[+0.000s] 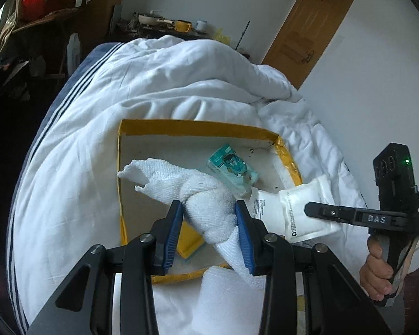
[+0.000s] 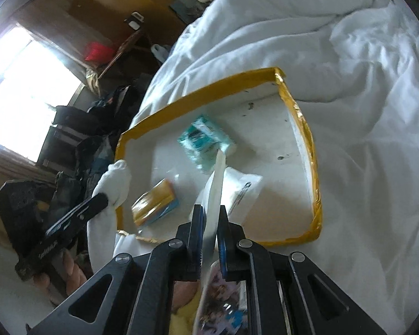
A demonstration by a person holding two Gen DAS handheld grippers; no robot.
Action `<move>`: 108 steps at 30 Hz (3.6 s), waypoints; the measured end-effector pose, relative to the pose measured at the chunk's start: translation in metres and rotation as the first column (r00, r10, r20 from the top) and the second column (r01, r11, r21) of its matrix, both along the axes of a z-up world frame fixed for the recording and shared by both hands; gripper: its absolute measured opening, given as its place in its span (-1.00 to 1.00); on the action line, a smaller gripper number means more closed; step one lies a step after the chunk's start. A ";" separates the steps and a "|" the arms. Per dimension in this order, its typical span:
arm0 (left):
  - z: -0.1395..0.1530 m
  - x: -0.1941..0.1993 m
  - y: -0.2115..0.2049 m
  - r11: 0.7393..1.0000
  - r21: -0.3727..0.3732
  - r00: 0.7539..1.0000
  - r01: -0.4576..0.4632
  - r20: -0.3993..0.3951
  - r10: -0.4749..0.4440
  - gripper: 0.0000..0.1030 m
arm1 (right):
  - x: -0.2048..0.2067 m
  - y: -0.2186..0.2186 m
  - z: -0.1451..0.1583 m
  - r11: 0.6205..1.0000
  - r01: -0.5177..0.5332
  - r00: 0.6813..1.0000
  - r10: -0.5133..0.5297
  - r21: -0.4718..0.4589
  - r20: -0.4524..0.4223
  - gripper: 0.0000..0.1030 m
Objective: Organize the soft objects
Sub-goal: 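Lower the towel into the tray with the left tool while the right tool releases its packet there, then grasp the white foam sheet with the left tool while the right tool grasps the pink pencil case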
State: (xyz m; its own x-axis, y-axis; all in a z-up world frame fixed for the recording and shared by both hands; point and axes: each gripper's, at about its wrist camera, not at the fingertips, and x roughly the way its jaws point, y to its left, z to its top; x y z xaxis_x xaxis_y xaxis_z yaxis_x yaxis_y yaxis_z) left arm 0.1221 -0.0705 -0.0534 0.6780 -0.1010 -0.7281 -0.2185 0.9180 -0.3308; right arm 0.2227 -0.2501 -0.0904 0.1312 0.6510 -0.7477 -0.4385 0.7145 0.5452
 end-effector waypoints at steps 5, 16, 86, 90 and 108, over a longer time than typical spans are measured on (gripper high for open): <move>-0.007 0.009 -0.002 1.000 0.009 1.000 0.003 -0.019 -0.003 -0.28 | 0.022 0.001 -0.010 0.997 0.056 0.998 -0.056 -0.045 -0.011 -0.81; -0.017 0.025 0.002 1.000 0.023 0.999 0.014 -0.039 -0.013 -0.27 | 0.040 -0.002 -0.039 0.997 0.073 0.991 -0.076 -0.035 -0.106 -0.78; -0.045 -0.089 -0.007 0.942 -0.334 0.992 0.031 0.124 0.011 0.43 | -0.106 -0.063 -0.005 0.993 -0.071 0.985 0.085 -0.092 0.152 0.61; -0.036 -0.093 -0.006 0.937 -0.346 0.987 0.046 0.158 0.010 0.43 | -0.123 -0.068 0.018 0.992 -0.112 0.972 0.120 -0.051 0.200 0.59; -0.020 -0.093 -0.002 0.942 -0.334 0.984 0.043 0.176 0.018 0.43 | -0.113 -0.076 0.049 0.994 -0.086 0.971 0.068 0.073 0.228 0.47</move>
